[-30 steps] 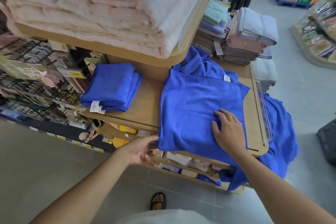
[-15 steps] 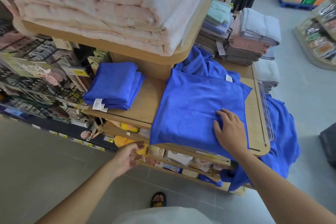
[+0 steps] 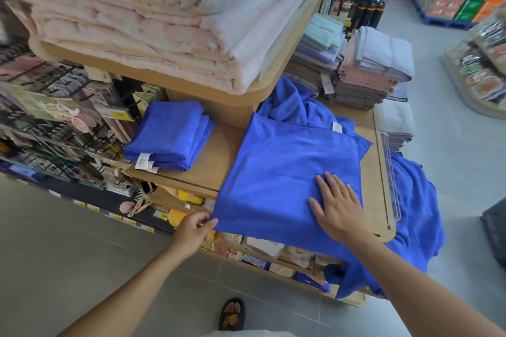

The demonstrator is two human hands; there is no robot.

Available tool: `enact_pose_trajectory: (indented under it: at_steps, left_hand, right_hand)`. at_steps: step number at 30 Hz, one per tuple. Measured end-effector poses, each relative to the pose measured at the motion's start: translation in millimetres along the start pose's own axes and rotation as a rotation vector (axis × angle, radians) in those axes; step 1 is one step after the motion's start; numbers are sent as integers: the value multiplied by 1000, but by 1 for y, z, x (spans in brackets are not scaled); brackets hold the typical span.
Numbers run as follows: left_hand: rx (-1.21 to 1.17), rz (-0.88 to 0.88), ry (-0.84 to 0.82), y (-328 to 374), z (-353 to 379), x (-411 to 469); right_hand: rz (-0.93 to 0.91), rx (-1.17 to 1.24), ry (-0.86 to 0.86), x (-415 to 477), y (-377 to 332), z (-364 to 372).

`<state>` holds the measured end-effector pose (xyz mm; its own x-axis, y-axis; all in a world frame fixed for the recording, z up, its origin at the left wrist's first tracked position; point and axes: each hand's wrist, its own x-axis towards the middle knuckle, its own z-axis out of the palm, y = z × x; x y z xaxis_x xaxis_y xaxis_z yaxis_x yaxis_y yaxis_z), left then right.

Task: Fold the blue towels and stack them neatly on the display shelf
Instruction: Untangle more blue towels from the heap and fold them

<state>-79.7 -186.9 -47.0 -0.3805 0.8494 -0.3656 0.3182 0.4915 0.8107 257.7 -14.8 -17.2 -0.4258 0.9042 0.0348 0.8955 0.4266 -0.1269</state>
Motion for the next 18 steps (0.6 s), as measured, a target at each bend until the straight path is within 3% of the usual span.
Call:
enact_pose_trajectory:
  at_steps: [3, 5, 7, 9, 12, 18]
  left_hand:
    - [203, 83, 71, 13, 2, -7]
    - [277, 146, 229, 23, 5, -15]
    - [306, 283, 421, 36, 8, -20]
    - [397, 478, 493, 55, 10, -16]
    - [591, 622, 354, 89, 22, 7]
    - [838, 486, 69, 132, 46, 64]
  right_hand:
    - [-15, -25, -26, -3, 5, 2]
    - [-25, -27, -27, -2, 5, 2]
    - [-32, -29, -21, -2, 4, 2]
    - [-35, -28, -18, -3, 4, 2]
    - [-40, -26, -7, -5, 5, 3]
    - [-40, -13, -36, -4, 7, 4]
